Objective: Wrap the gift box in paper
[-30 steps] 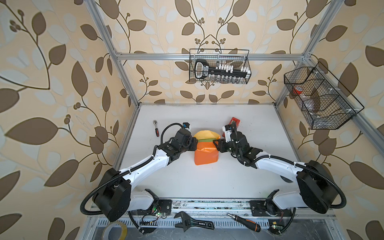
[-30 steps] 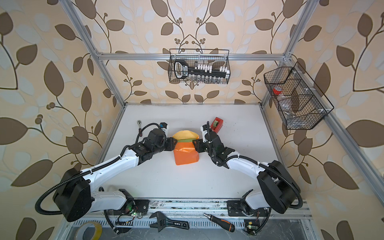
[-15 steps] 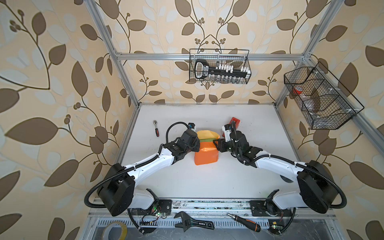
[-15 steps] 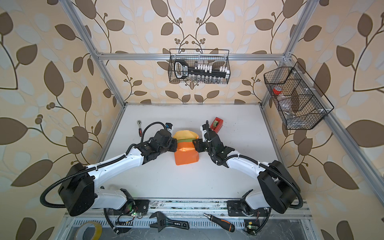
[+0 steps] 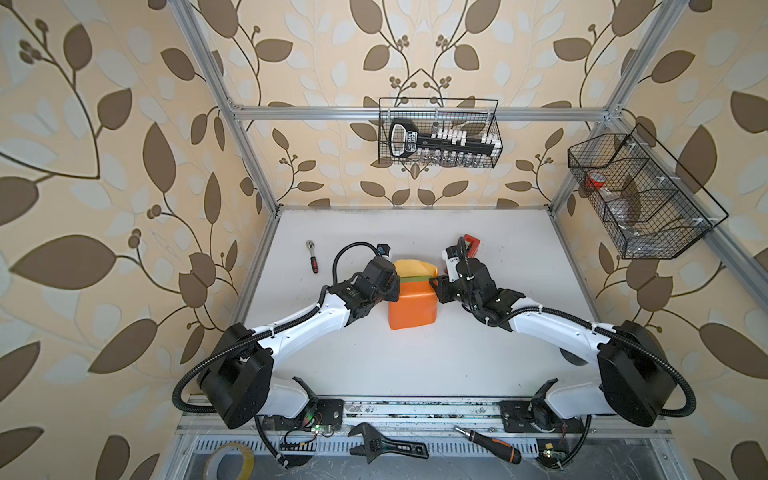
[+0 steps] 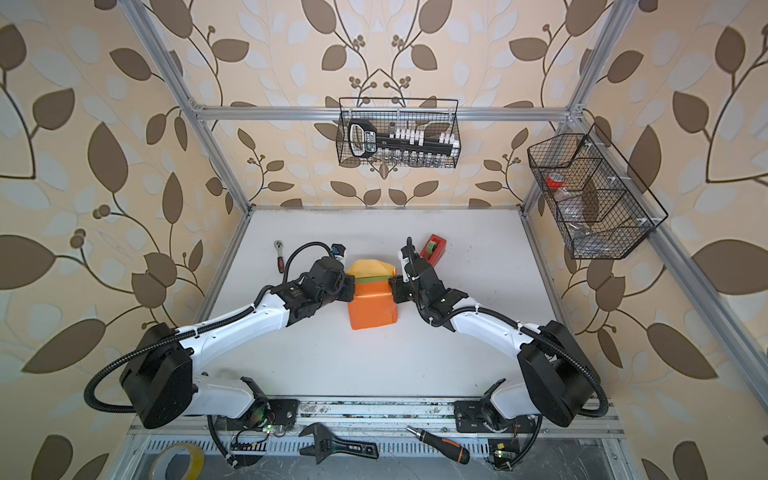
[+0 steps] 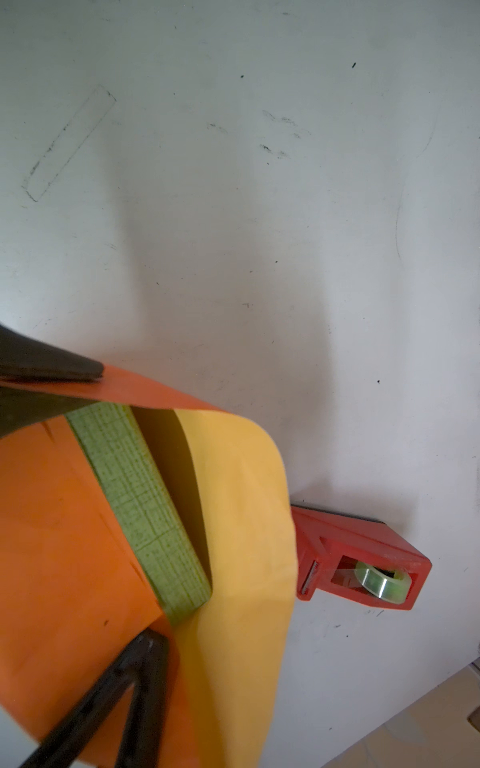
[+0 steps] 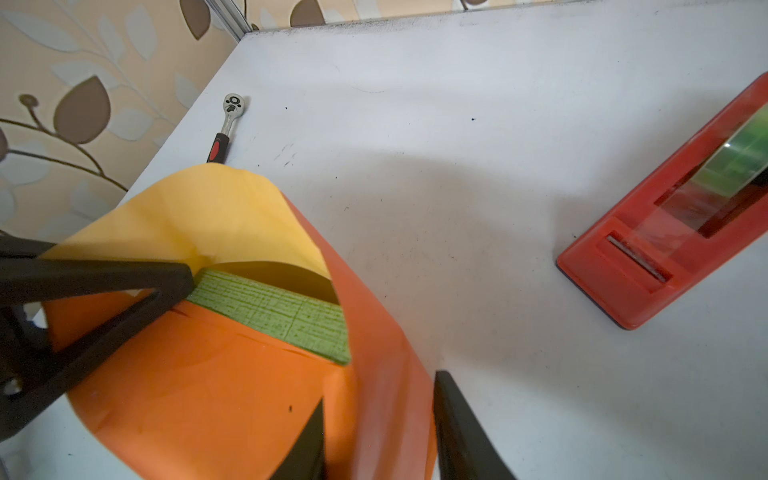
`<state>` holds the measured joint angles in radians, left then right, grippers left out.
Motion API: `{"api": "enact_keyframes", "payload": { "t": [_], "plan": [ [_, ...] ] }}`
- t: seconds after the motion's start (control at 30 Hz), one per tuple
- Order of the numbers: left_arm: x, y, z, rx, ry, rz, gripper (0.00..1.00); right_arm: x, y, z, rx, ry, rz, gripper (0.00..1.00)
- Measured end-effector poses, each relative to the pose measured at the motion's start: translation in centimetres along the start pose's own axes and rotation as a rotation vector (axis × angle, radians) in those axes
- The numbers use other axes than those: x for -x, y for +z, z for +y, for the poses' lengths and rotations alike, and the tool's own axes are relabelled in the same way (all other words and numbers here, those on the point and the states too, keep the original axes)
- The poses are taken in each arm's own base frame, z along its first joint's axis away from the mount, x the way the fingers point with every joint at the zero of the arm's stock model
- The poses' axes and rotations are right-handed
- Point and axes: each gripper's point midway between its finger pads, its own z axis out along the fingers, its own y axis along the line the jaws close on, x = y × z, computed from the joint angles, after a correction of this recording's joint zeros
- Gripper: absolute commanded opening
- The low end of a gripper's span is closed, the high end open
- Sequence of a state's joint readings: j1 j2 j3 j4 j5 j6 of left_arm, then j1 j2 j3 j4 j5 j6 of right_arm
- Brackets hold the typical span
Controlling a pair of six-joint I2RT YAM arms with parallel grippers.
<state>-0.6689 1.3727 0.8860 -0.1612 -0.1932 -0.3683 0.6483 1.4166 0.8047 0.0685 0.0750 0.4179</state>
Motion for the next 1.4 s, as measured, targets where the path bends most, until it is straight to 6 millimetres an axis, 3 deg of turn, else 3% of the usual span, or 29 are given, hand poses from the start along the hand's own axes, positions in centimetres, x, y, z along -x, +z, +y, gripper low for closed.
{"api": "enact_keyframes", "payload": {
  "t": [0.3,0.57,0.83,1.1,1.4],
  "plan": [
    [0.0,0.0,-0.5,-0.026,-0.005,0.001,0.05,-0.3,-0.3,0.8,0.008,-0.001,-0.006,0.21],
    [-0.4,-0.3,-1.0,-0.069,-0.013,0.004,0.04,-1.7,-2.0,1.6,0.018,0.032,-0.013,0.19],
    [-0.6,-0.5,-1.2,-0.095,-0.026,-0.011,0.03,-1.9,-2.3,1.5,0.008,0.042,-0.021,0.24],
    [-0.6,-0.5,-1.3,-0.108,-0.039,-0.022,0.02,-2.1,-2.3,1.4,0.003,0.033,-0.011,0.37],
    [-0.9,-0.7,-2.0,-0.137,-0.036,-0.014,0.02,-1.8,-2.5,0.6,-0.017,0.025,-0.006,0.32]
  ]
}}
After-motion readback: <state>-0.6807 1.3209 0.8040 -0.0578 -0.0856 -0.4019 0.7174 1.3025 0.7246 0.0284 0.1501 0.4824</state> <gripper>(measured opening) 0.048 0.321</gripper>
